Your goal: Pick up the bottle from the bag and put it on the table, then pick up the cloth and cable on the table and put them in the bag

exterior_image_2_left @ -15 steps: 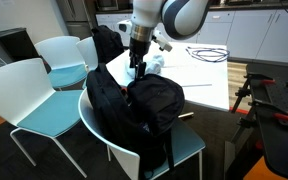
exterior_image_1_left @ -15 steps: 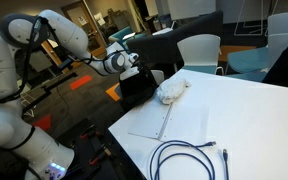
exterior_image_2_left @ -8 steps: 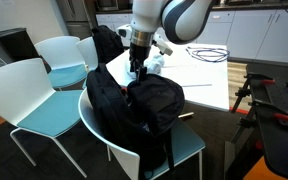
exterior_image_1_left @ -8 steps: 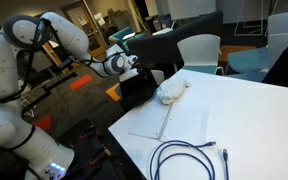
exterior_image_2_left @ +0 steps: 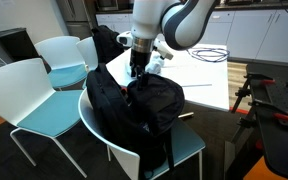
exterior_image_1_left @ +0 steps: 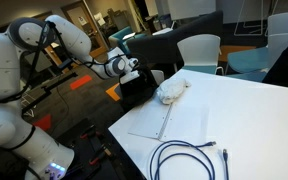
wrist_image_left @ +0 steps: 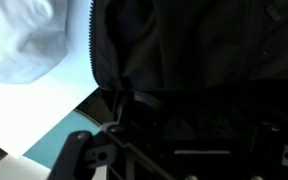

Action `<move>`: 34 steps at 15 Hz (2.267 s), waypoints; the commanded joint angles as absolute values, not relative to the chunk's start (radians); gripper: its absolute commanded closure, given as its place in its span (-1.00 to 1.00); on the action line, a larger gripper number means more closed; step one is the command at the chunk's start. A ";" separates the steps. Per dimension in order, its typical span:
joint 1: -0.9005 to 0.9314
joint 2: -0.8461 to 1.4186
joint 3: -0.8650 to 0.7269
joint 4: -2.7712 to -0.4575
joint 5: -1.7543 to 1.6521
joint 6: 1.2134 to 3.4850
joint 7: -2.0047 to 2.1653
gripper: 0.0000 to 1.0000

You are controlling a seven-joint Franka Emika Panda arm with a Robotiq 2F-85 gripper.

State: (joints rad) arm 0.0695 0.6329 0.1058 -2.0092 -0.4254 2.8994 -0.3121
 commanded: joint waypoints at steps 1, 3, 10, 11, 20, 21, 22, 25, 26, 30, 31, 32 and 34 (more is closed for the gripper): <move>0.130 0.682 0.038 -1.942 -0.479 2.922 -0.363 -1.00; 0.152 0.713 0.005 -1.906 -0.514 2.942 -0.370 -1.00; 0.078 0.853 0.080 -1.775 -0.506 3.000 -0.507 -1.00; 0.067 0.871 0.097 -1.758 -0.503 3.002 -0.525 -1.00; -0.009 0.981 0.202 -1.637 -0.483 2.974 -0.679 -1.00; -0.018 0.992 0.211 -1.624 -0.476 2.968 -0.695 -1.00; -0.026 1.003 0.221 -1.612 -0.468 2.961 -0.710 -1.00; -0.056 1.034 0.263 -1.582 -0.436 2.926 -0.763 -1.00; -0.069 1.041 0.282 -1.575 -0.422 2.899 -0.787 -1.00; -0.084 1.061 0.317 -1.539 -0.359 2.798 -0.871 -0.35; -0.079 1.062 0.314 -1.531 -0.345 2.782 -0.881 -0.17; -0.071 1.058 0.305 -1.523 -0.333 2.773 -0.883 -0.02; -0.063 1.053 0.297 -1.513 -0.311 2.751 -0.883 0.26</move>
